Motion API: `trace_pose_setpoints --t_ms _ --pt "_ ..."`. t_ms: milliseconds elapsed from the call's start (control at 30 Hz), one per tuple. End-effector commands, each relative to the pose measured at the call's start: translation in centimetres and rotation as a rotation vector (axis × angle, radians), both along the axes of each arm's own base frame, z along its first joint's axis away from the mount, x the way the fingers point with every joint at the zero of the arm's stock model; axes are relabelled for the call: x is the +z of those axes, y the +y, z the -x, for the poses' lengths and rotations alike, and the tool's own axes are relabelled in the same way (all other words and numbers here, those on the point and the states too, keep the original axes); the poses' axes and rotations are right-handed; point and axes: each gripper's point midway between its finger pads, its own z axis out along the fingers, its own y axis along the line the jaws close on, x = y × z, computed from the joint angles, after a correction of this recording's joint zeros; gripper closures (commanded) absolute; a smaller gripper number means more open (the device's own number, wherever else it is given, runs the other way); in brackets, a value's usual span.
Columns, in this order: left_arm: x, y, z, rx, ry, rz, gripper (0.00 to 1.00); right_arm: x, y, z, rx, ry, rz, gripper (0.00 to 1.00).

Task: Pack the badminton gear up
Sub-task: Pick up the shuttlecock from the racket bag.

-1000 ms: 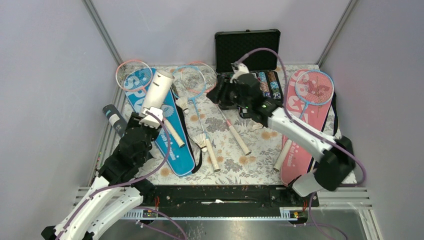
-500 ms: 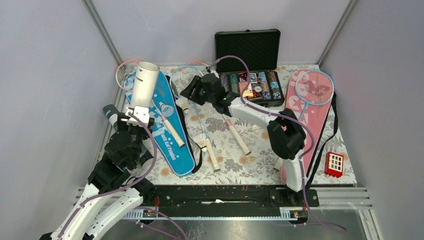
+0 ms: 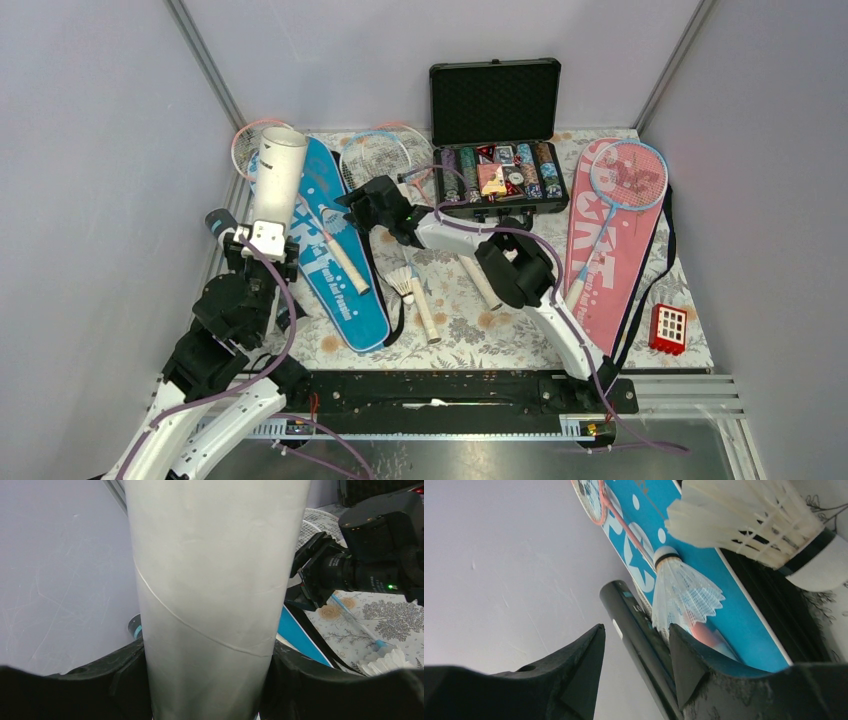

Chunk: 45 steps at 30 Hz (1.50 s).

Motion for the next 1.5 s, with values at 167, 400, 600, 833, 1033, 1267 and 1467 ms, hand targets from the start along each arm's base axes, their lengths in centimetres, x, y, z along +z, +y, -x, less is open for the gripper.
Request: trace_pose_setpoints --t_ms 167,400,600,833,1033,1267,1467 --pt "2.0 0.0 0.5 -0.016 -0.063 0.066 0.63 1.2 3.4 -1.5 -0.085 0.066 -0.127 0.42" --pt "1.0 -0.3 0.1 -0.021 -0.036 0.027 0.63 -0.6 4.0 -2.2 -0.113 0.129 -0.057 0.44" --pt "0.9 -0.3 -0.1 -0.018 -0.03 0.012 0.63 -0.7 3.8 -1.8 -0.126 0.119 -0.02 0.45" --pt "1.3 -0.3 0.0 -0.024 -0.04 0.001 0.63 2.4 2.2 -2.9 -0.08 0.022 -0.01 0.46" --pt "1.9 -0.4 0.0 -0.033 -0.058 0.007 0.63 4.9 0.4 -2.4 -0.077 -0.032 0.022 0.46" --pt "1.8 -0.9 0.0 -0.062 -0.054 0.014 0.63 3.5 -0.9 -1.5 -0.096 0.01 0.05 0.45" --pt "1.4 -1.2 -0.3 -0.068 -0.043 0.008 0.63 1.6 -0.2 -1.2 -0.102 0.065 0.033 0.45"
